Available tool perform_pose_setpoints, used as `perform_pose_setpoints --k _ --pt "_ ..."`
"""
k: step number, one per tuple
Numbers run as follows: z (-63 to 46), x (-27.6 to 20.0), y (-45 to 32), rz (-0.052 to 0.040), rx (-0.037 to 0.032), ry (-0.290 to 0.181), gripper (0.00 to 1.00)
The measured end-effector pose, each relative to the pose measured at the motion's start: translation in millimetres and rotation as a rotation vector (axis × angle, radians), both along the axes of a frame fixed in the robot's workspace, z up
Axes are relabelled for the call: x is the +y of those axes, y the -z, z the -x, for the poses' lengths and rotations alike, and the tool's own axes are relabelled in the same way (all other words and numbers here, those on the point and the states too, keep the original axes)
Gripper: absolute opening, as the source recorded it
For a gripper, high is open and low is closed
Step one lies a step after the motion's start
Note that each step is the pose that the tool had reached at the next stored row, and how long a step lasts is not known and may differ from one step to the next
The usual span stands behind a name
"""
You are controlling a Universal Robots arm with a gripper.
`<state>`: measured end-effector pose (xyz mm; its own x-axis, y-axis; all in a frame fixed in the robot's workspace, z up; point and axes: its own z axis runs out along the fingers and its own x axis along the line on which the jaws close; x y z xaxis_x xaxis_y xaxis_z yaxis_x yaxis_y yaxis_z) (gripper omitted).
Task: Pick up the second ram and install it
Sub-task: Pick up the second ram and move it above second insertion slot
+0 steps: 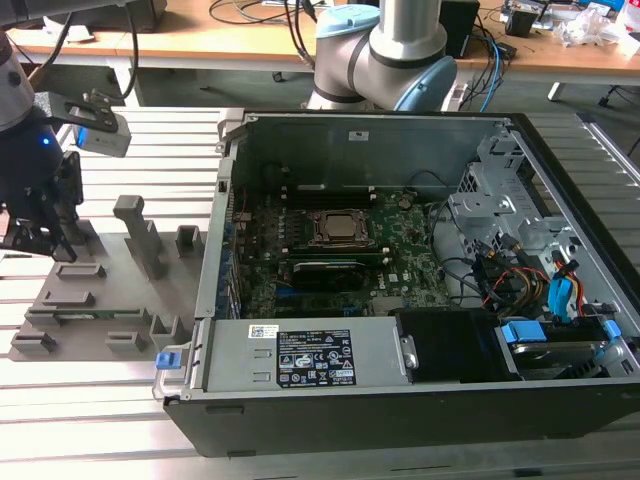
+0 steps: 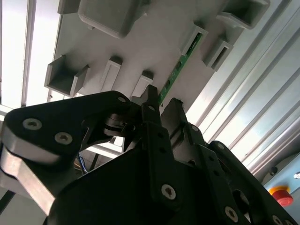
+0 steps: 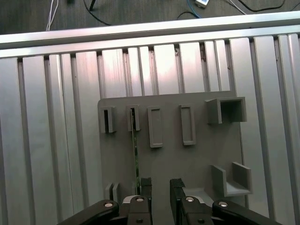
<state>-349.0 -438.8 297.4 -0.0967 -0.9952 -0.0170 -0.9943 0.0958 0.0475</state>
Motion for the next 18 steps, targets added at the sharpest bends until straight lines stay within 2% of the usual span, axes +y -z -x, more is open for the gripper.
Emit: perform_pose_setpoints --k 18 --pt "0.0 0.0 14.4 0.0 -0.0001 0.0 0.3"
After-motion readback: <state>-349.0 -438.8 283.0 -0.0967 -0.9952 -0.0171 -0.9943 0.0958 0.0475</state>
